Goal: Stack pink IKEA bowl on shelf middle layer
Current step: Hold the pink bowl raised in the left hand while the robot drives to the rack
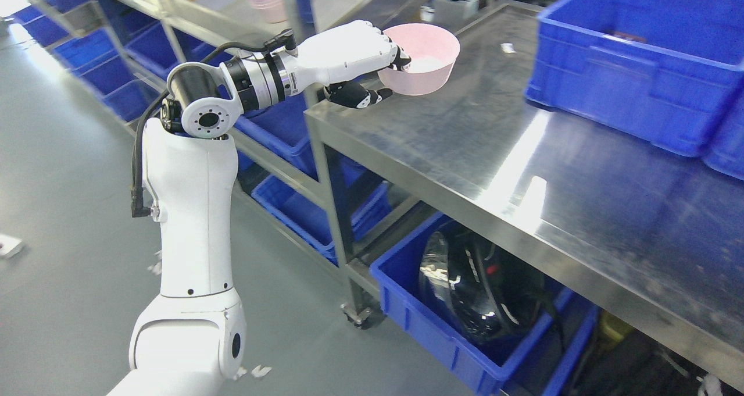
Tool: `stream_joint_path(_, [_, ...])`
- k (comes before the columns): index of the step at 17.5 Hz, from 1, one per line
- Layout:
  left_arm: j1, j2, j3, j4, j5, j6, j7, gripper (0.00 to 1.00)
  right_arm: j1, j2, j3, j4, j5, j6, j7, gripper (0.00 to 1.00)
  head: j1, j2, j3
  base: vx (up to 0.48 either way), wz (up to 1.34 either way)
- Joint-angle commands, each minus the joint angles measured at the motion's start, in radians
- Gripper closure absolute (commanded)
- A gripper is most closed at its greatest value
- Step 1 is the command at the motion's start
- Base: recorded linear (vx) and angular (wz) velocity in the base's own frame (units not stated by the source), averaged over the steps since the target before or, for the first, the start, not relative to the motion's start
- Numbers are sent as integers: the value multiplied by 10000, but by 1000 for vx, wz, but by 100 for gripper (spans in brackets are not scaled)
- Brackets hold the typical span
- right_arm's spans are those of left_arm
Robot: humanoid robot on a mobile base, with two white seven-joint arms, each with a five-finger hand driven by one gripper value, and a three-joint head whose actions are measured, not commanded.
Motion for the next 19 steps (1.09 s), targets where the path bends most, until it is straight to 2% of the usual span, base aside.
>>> stream_joint_path(1, [38, 173, 112, -308, 9, -6, -8, 99, 47, -175, 0, -175, 0, -8, 68, 0, 0, 0, 0, 5, 1025])
stream_joint_path(9, [99, 173, 128, -308, 9, -6, 7, 98, 46, -175, 0, -175, 0, -8, 68, 0, 0, 3, 0, 27, 955])
stream_joint_path(19, [115, 173, 112, -309, 9, -6, 38, 98, 46, -175, 0, -175, 0, -8, 68, 0, 0, 6, 0, 135, 412])
